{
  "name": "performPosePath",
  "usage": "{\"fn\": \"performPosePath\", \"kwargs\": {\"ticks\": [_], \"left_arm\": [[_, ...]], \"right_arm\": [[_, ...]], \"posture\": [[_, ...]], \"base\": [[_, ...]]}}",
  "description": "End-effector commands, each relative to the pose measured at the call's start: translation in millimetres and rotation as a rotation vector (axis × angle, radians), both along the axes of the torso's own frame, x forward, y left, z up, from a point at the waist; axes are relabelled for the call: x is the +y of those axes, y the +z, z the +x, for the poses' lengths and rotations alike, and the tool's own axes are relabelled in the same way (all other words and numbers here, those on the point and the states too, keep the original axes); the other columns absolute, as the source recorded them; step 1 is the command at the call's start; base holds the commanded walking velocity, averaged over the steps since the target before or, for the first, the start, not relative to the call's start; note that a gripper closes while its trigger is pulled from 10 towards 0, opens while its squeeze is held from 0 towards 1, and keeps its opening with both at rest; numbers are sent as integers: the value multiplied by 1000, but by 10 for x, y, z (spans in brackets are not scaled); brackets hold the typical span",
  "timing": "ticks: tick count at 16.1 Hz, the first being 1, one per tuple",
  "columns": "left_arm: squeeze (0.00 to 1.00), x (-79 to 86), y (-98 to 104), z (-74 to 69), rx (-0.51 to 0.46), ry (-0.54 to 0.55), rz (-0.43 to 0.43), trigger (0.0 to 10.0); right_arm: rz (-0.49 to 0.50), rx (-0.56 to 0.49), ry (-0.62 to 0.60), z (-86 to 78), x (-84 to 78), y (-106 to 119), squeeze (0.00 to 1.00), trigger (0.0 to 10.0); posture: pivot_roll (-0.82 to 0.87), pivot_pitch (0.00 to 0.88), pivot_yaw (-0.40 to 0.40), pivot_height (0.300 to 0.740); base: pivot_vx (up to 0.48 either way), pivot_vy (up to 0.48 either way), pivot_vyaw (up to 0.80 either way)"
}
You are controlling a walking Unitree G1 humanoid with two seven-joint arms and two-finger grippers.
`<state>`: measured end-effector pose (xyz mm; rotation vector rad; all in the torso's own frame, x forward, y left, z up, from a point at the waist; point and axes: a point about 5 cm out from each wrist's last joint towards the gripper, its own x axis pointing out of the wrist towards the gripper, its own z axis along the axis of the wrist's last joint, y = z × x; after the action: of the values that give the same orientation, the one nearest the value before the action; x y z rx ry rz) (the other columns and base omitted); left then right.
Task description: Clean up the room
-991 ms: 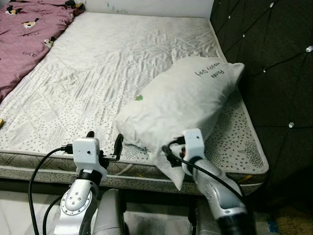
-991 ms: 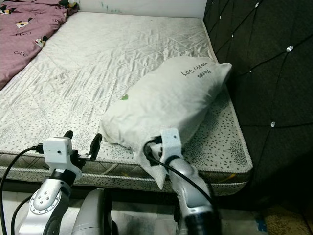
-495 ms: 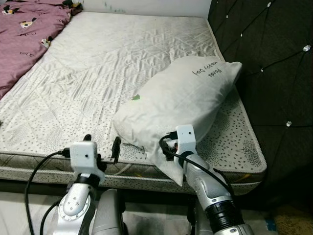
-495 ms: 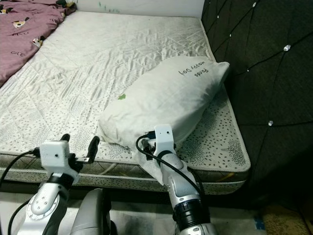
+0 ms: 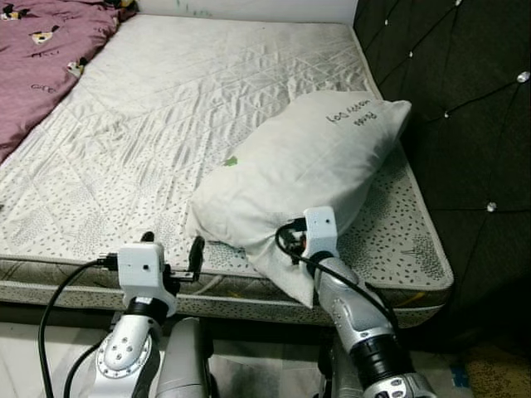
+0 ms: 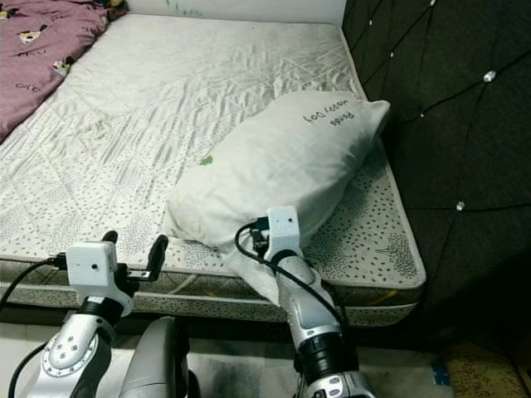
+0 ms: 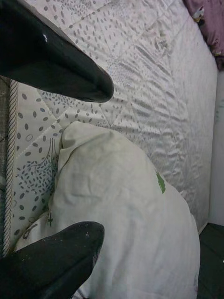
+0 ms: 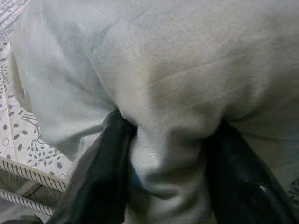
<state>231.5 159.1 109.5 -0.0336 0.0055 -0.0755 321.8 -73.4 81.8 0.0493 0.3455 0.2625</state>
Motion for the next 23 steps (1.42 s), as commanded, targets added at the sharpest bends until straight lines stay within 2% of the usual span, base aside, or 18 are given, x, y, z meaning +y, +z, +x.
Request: {"fn": "performPosePath", "kwargs": {"ticks": [1,4,7,9,10,12,13,15,16,17,18,19,20,23], "left_arm": [[0,-6,32,-3,-6,-9,8,10000],[0,-1,34,3,-4,-10,10,10000],[0,-10,42,22,-9,-9,11,10000],[0,-4,52,40,-16,1,10,10000],[0,-1,53,45,-16,3,10,10000],[0,-9,53,52,-17,-1,14,10000],[0,-8,52,60,-17,-1,16,10000],[0,1,58,69,-20,6,16,10000],[0,1,62,71,-22,5,17,10000],[0,4,64,76,-23,6,18,10000],[0,5,64,77,-24,5,19,10000],[0,7,64,85,-25,3,21,10000],[0,9,62,92,-24,2,22,10000],[0,12,64,106,-27,4,27,10000]], "right_arm": [[9,-31,4,41,16,58,0,0],[-19,-38,5,29,-23,17,0,0],[-95,-95,10,68,-88,43,0,0],[-216,-239,-24,286,-358,297,0,0],[-227,-254,-44,335,-430,350,0,0],[-261,-273,-117,484,-716,500,0,0],[-250,-299,-142,543,-815,593,0,0],[-292,-360,-166,656,-1025,820,0,0],[-328,-370,-195,704,-1185,916,0,0],[-380,-392,-251,755,-1436,1089,0,0],[-405,-403,-275,767,-1544,1179,0,0],[-457,-436,-317,780,-1740,1376,0,0],[-497,-455,-335,782,-1831,1480,0,0],[-568,-504,-341,773,-1973,1684,0,0]], "posture": [[84,137,0,593],[85,134,4,593],[81,134,5,593],[80,132,6,593],[79,131,6,593],[77,130,6,593],[77,129,5,593],[77,131,11,593],[77,131,13,593],[79,129,18,593],[79,129,19,593],[75,127,22,593],[73,124,23,593],[74,121,19,593]], "base": [[0,0,0],[0,0,0],[0,0,0],[0,0,0],[0,0,0],[0,0,0],[0,0,0],[0,0,0],[0,0,0],[0,0,0],[0,0,0],[0,0,0],[0,0,0],[0,0,0]]}}
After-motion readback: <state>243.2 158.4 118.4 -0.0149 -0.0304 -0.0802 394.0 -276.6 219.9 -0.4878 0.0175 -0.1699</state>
